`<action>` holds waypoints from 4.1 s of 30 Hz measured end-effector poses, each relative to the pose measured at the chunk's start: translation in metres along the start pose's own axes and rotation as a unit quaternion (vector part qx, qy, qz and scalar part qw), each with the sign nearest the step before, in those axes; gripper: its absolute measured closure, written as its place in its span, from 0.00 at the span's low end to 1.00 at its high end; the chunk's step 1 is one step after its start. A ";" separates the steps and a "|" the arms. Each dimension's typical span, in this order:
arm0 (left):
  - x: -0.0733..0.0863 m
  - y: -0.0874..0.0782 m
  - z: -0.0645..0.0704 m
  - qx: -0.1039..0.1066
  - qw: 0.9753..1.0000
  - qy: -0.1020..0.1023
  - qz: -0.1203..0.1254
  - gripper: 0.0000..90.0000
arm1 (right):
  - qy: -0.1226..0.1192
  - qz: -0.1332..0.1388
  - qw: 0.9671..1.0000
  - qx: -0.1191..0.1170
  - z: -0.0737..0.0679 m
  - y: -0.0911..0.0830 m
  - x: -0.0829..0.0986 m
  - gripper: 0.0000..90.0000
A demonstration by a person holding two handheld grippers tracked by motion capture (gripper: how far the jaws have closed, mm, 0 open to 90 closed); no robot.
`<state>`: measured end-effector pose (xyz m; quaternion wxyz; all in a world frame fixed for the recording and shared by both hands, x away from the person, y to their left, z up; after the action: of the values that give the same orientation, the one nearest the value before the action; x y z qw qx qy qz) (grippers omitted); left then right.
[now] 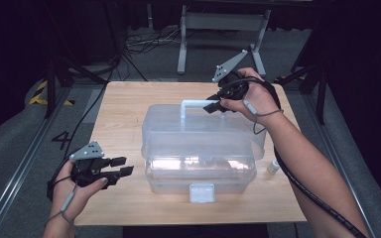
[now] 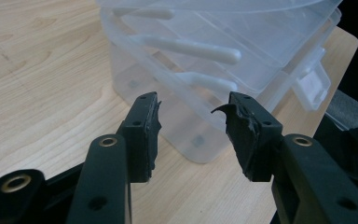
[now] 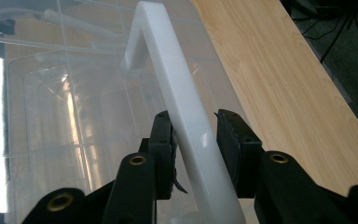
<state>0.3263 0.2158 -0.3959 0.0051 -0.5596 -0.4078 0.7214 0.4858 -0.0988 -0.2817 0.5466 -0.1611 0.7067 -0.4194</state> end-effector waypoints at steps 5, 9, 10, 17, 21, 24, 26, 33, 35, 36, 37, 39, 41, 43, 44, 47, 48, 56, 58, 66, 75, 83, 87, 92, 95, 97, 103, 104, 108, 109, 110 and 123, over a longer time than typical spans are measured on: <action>-0.005 0.002 0.004 0.004 1.000 0.007 0.008 0.63 | 0.011 0.002 1.000 0.001 0.007 0.000 -0.003 0.75; -0.009 0.005 0.007 0.010 1.000 0.012 0.016 0.64 | 0.014 0.003 1.000 0.000 0.010 0.001 -0.004 0.75; -0.011 0.007 0.008 0.012 1.000 0.012 0.019 0.65 | 0.017 0.002 1.000 0.000 0.011 0.001 -0.005 0.74; -0.022 0.013 0.014 0.015 0.999 0.029 0.043 0.81 | 0.021 0.003 1.000 0.005 0.012 0.001 -0.006 0.74; -0.030 0.016 0.017 0.017 0.997 0.029 0.066 0.97 | 0.023 0.003 1.000 0.009 0.013 0.001 -0.006 0.73; -0.035 0.021 0.018 0.013 0.997 0.035 0.072 1.00 | 0.020 0.003 1.000 0.008 0.013 0.001 -0.006 0.73; -0.038 0.023 0.018 0.018 0.996 0.027 0.083 1.00 | 0.019 0.005 1.000 0.008 0.013 0.001 -0.006 0.73; -0.045 0.037 0.018 0.005 0.996 0.022 0.091 1.00 | 0.022 0.010 1.000 0.009 0.013 0.001 -0.005 0.73; -0.047 0.038 0.016 0.001 0.996 0.024 0.091 1.00 | 0.023 0.012 1.000 0.009 0.013 0.001 -0.005 0.73; -0.048 0.038 0.016 0.000 0.996 0.023 0.091 1.00 | 0.025 0.013 1.000 0.009 0.013 0.001 -0.005 0.73; -0.049 0.039 0.016 0.000 0.996 0.024 0.090 1.00 | 0.022 0.016 1.000 0.013 0.013 0.001 -0.005 0.73; -0.049 0.042 0.017 -0.003 0.996 0.028 0.089 1.00 | 0.024 0.015 1.000 0.013 0.012 0.001 -0.004 0.73; -0.050 0.042 0.017 -0.003 0.995 0.028 0.091 1.00 | 0.024 0.016 0.999 0.014 0.012 0.001 -0.004 0.73; -0.053 0.042 0.017 0.000 0.995 0.028 0.101 1.00 | 0.027 0.017 0.999 0.012 0.012 0.001 -0.003 0.72; -0.053 0.042 0.016 -0.001 0.995 0.028 0.100 1.00 | 0.028 0.019 0.999 0.015 0.011 0.001 -0.003 0.72; -0.053 0.042 0.016 -0.001 0.995 0.027 0.101 1.00 | 0.028 0.023 0.999 0.017 0.011 0.001 -0.003 0.72; -0.053 0.042 0.016 -0.001 0.995 0.025 0.101 1.00 | 0.029 0.025 0.999 0.020 0.011 0.001 -0.003 0.72; -0.054 0.040 0.014 0.003 0.995 0.029 0.097 1.00 | 0.029 0.052 0.998 0.036 0.009 -0.009 -0.004 0.61; -0.055 0.040 0.014 0.004 0.995 0.028 0.095 1.00 | 0.021 0.064 0.997 0.040 0.007 -0.015 -0.005 0.58; -0.059 0.040 0.011 0.007 0.995 0.034 0.094 1.00 | 0.009 0.092 0.995 0.043 -0.005 -0.040 -0.004 0.56; -0.061 0.039 0.009 0.009 0.996 0.040 0.084 1.00 | 0.013 0.125 0.991 0.055 -0.015 -0.076 0.021 0.59; -0.065 0.038 0.008 0.008 0.996 0.045 0.076 1.00 | 0.034 0.141 0.987 0.069 -0.022 -0.099 0.055 0.60; -0.065 0.038 0.007 0.012 0.996 0.044 0.075 1.00 | 0.046 0.146 0.985 0.075 -0.022 -0.108 0.070 0.60; -0.066 0.037 0.007 0.014 0.996 0.044 0.073 1.00 | 0.060 0.152 0.984 0.078 -0.022 -0.116 0.084 0.60; -0.066 0.038 0.007 0.013 0.996 0.045 0.071 1.00 | 0.066 0.154 0.983 0.082 -0.023 -0.119 0.096 0.60; -0.066 0.038 0.008 0.011 0.996 0.045 0.071 1.00 | 0.070 0.157 0.981 0.085 -0.025 -0.121 0.104 0.60; -0.065 0.038 0.009 0.009 0.997 0.044 0.067 1.00 | 0.087 0.169 0.977 0.092 -0.029 -0.128 0.131 0.60; -0.064 0.038 0.009 0.009 0.997 0.042 0.068 1.00 | 0.091 0.171 0.977 0.093 -0.031 -0.129 0.137 0.60; -0.063 0.038 0.009 0.008 0.997 0.043 0.068 1.00 | 0.102 0.173 0.975 0.097 -0.037 -0.129 0.162 0.60; -0.063 0.038 0.009 0.008 0.997 0.043 0.068 1.00 | 0.102 0.173 0.975 0.097 -0.037 -0.129 0.162 0.60; -0.063 0.038 0.009 0.007 0.997 0.043 0.069 1.00 | 0.104 0.175 0.974 0.096 -0.038 -0.128 0.166 0.60; -0.063 0.038 0.010 0.002 0.997 0.038 0.067 1.00 | 0.148 0.200 0.966 0.064 -0.053 -0.097 0.206 0.74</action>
<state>0.3588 0.1548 -0.3673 -0.0267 -0.6131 -0.3674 0.6989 0.3427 -0.2761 -0.3357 0.5179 0.0831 0.7692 -0.3649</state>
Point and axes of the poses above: each handheld gripper's, and its own axes: y roughly forward along the jaws, x roughly out of its underside, z roughly to its right, the point moved 5 cm from there along y, roughly forward along the jaws, and after that the axes turned 11 degrees about y, right-handed, at the moved point
